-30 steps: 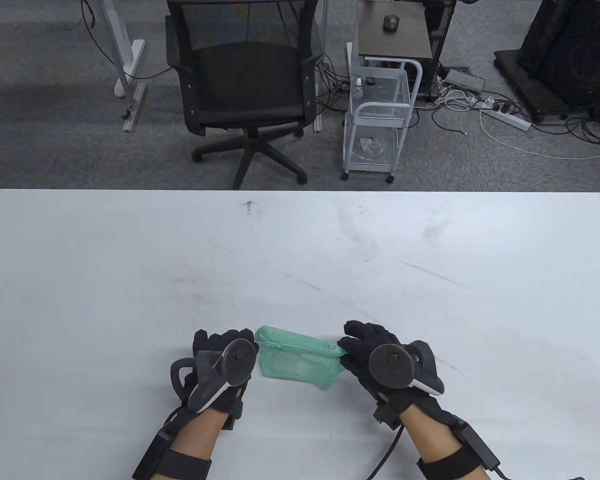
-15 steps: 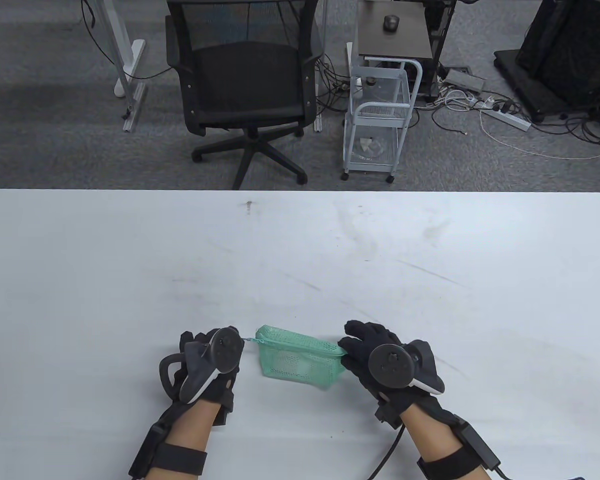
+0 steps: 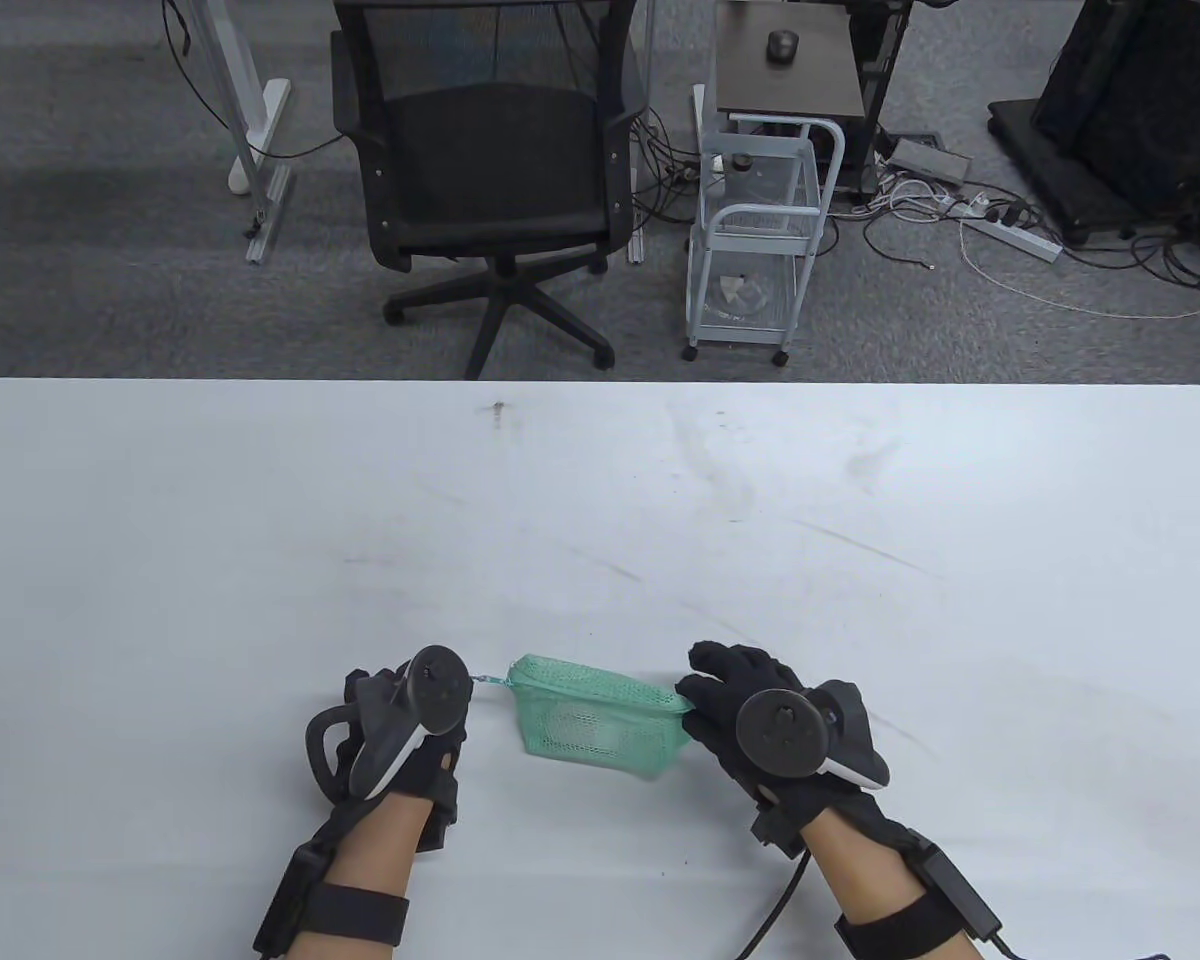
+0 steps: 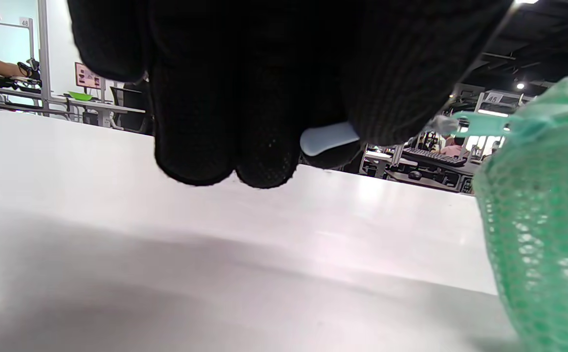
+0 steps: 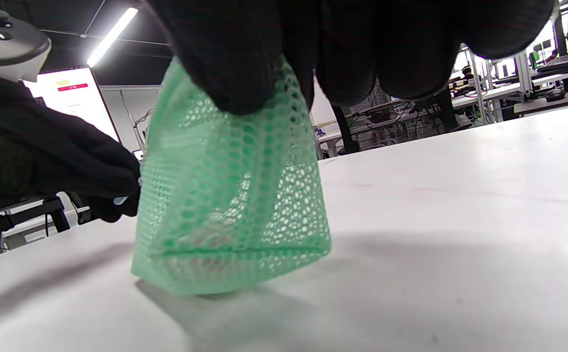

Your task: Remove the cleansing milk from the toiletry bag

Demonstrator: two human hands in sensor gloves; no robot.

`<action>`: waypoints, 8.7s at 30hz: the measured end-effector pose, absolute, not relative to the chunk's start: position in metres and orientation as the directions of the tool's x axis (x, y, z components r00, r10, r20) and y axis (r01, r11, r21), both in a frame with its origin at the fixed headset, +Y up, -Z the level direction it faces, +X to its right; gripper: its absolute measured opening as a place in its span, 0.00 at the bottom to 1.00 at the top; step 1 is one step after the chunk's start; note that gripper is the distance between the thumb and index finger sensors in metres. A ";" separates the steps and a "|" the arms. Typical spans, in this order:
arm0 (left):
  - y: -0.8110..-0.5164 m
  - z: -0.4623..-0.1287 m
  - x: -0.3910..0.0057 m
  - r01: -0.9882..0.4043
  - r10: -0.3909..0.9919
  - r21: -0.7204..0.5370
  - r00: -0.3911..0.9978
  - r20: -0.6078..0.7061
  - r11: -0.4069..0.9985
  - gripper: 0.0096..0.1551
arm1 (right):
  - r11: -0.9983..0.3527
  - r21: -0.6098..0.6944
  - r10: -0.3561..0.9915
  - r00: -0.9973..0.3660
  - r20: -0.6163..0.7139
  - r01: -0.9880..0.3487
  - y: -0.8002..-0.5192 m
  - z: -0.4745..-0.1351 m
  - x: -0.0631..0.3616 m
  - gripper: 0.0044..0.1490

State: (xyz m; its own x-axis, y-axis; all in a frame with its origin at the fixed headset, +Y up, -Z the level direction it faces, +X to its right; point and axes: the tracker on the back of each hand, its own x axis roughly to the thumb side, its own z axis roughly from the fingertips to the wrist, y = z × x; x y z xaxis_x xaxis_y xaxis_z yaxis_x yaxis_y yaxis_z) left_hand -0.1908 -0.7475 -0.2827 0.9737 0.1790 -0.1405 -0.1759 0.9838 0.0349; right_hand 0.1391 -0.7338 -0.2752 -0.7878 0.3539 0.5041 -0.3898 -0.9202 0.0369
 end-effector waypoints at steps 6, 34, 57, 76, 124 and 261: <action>-0.744 -0.281 -0.191 -0.206 0.211 0.055 0.969 -0.125 0.977 0.24 | -0.918 0.037 0.361 -0.790 0.496 -0.396 -0.735 -0.276 0.141 0.25; -0.751 -0.271 -0.152 -0.334 0.340 -0.063 0.928 0.153 0.940 0.41 | -0.930 0.082 0.344 -0.766 0.543 -0.359 -0.738 -0.275 0.135 0.29; -0.736 -0.259 -0.146 -0.344 0.326 0.060 0.924 0.197 0.937 0.23 | -0.921 0.028 0.331 -0.743 0.581 -0.389 -0.727 -0.266 0.134 0.33; -0.724 -0.241 -0.124 -0.362 0.329 0.088 0.908 0.261 0.928 0.23 | -0.900 -0.088 0.232 -0.640 0.732 -0.426 -0.716 -0.243 0.113 0.21; -0.729 -0.240 -0.108 -0.249 0.232 0.024 0.930 0.285 0.968 0.30 | -0.987 0.106 -0.026 -0.783 0.622 0.117 -0.787 -0.259 0.071 0.42; -0.732 -0.255 -0.139 -0.273 0.272 -0.018 0.950 0.156 0.962 0.25 | -0.967 0.127 0.164 -0.924 -0.347 -0.219 -0.774 -0.322 0.279 0.48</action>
State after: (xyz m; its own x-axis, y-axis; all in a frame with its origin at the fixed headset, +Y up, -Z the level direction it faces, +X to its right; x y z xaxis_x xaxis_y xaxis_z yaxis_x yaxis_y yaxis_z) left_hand -0.1389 -0.7323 -0.2550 0.9496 0.2720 0.1561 -0.2726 0.9620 -0.0181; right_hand 0.2789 -0.7744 -0.3225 -0.9236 0.1636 -0.3466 -0.2189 -0.9675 0.1268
